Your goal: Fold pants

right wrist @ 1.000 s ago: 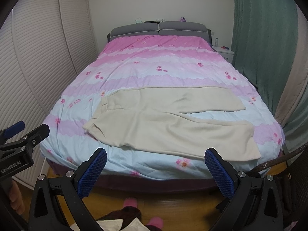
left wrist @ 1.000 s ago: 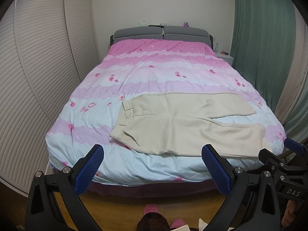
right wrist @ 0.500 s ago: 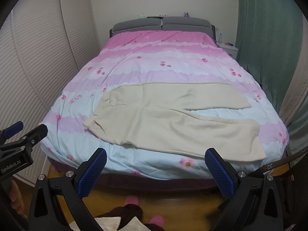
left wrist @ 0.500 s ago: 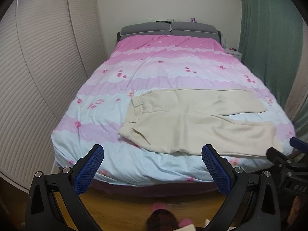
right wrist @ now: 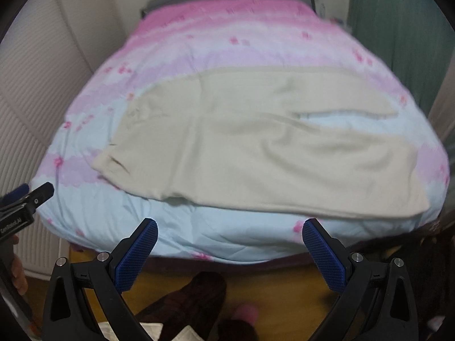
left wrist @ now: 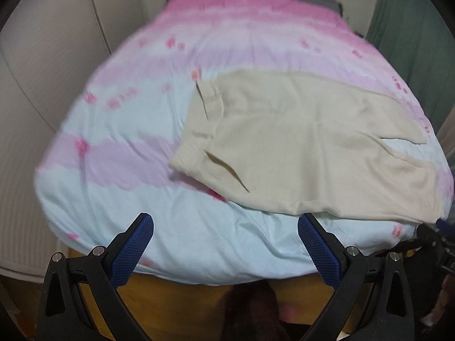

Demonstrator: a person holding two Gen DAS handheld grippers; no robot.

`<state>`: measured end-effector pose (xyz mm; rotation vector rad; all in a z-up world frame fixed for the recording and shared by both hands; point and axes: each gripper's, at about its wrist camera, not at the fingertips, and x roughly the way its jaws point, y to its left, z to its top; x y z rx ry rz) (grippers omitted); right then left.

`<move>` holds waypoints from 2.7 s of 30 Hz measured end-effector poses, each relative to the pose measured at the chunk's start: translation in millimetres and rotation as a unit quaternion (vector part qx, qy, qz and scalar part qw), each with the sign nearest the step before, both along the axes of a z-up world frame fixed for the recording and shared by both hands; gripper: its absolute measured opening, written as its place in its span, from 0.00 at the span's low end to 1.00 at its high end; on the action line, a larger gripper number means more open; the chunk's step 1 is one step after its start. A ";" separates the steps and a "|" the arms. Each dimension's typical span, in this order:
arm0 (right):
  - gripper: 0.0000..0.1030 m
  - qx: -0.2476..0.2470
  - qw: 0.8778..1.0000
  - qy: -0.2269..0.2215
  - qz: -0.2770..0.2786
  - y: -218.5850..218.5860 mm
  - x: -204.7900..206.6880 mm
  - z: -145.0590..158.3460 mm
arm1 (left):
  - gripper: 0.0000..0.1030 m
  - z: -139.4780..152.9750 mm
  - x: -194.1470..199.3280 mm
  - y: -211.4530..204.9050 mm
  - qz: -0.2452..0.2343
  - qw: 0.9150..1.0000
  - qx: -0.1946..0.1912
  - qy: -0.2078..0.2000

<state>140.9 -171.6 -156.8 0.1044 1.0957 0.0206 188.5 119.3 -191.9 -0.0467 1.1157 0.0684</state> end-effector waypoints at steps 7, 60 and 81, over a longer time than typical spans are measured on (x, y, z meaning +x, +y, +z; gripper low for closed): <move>0.98 0.027 0.992 0.091 -0.080 -11.2 56.3 -84.8 | 1.00 -75.4 73.0 25.1 0.018 0.995 -0.038 0.091; 0.14 0.045 0.996 0.013 -0.077 -60.5 287.0 -3.8 | 0.45 8.2 174.2 30.5 0.066 0.989 -0.125 0.049; 0.14 0.016 0.998 0.046 -0.042 -52.1 281.4 -16.1 | 0.11 -70.6 161.5 34.7 0.155 0.950 -0.225 0.149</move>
